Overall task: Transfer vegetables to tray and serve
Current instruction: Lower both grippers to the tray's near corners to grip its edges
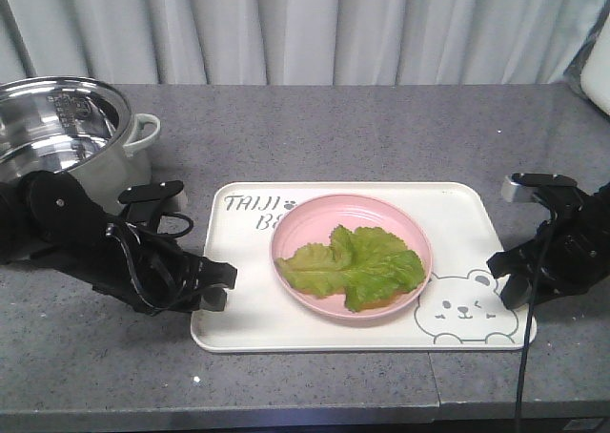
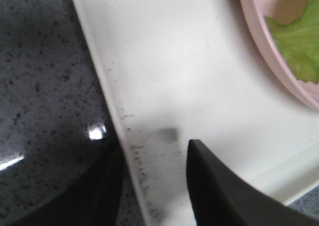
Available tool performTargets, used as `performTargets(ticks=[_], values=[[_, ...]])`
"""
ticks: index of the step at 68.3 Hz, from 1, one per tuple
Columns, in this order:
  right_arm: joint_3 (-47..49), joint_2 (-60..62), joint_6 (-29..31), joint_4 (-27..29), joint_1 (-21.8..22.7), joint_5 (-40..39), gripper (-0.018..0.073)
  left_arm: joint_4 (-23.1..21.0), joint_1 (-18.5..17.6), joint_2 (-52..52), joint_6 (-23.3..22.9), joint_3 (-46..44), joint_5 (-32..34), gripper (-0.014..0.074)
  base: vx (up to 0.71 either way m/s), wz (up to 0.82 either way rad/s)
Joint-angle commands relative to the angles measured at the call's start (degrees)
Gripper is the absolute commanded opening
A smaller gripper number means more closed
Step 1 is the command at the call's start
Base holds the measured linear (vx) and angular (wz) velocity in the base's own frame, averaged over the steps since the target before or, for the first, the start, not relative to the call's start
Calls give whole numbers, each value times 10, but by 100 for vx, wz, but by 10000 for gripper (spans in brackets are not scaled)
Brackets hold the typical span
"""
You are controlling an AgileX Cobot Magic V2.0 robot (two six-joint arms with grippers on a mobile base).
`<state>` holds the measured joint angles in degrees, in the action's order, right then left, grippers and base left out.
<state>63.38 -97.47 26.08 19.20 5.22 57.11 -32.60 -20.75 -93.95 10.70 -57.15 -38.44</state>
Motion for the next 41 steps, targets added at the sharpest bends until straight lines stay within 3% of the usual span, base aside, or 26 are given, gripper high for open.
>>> performTargets(ticks=[1, 14, 22, 41], values=[[11, 16, 9, 26, 0, 9, 88, -29, -4, 14, 2, -10, 0, 183, 0, 0], [11, 16, 9, 28, 0, 9, -6, -29, -4, 14, 2, -10, 2, 54, 0, 0], [11, 18, 9, 35, 0, 9, -8, -29, -4, 14, 2, -10, 5, -11, 0, 0], [11, 77, 10, 60, 0, 26, -4, -4, -3, 61, 0, -10, 8, -8, 0, 0]])
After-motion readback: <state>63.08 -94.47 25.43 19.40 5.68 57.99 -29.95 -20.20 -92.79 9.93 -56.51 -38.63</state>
